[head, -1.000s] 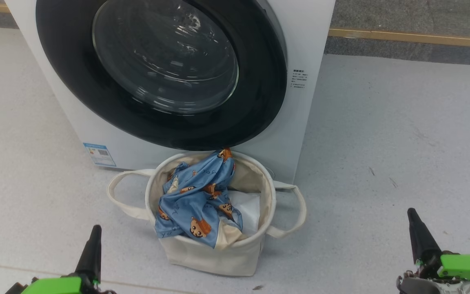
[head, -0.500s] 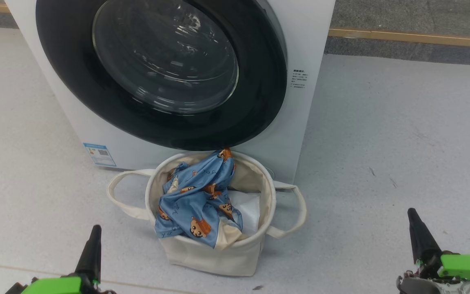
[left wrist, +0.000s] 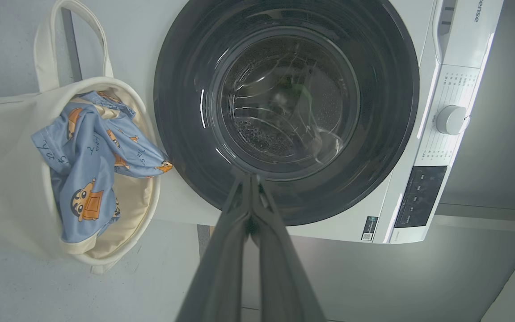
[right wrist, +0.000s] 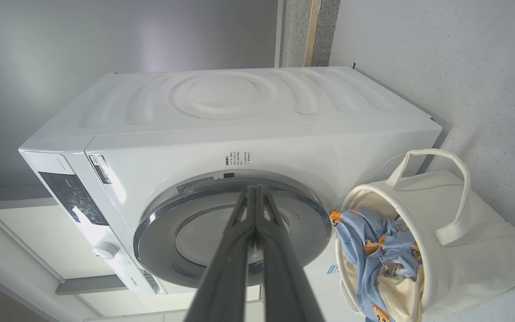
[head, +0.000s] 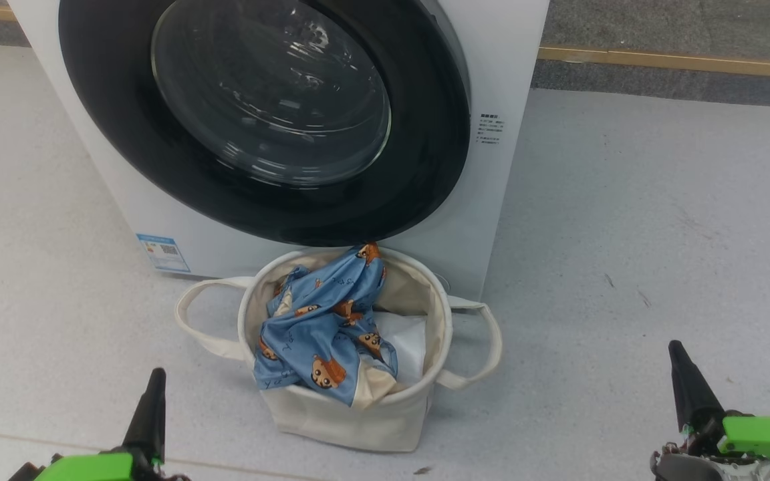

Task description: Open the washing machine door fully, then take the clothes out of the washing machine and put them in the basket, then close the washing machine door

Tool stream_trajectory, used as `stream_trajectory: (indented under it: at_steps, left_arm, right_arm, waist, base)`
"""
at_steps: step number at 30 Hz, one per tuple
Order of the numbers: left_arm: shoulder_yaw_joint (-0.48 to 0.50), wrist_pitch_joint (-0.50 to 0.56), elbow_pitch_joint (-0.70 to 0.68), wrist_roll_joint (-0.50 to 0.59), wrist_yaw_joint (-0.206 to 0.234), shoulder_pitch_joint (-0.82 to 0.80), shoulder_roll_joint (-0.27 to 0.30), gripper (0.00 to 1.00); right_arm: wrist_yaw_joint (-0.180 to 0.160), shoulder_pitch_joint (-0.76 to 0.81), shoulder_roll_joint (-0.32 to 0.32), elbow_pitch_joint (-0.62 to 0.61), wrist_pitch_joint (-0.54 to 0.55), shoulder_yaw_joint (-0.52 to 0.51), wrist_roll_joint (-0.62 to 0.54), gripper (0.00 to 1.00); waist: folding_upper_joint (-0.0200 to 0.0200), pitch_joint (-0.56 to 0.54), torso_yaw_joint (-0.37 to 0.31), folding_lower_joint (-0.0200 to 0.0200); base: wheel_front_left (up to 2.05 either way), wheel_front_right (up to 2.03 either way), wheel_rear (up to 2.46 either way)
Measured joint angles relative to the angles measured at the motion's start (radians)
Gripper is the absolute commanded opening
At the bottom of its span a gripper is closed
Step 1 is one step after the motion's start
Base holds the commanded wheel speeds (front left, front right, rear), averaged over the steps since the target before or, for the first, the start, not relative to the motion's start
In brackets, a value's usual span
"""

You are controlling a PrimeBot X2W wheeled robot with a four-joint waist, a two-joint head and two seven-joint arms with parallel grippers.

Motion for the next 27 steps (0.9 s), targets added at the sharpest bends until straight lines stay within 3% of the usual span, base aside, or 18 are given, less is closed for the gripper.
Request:
stream_trajectory:
  at_steps: [27]
  left_arm:
    - [0.002, 0.001, 0.0, 0.002, 0.0, 0.0, -0.003, 0.0]
  right_arm:
    - [0.0, 0.0, 0.001, 0.0, 0.003, -0.002, 0.0, 0.0]
  waist:
    - [0.0, 0.0, 0.0, 0.0]
  base:
    - [0.0, 0.0, 0.0]
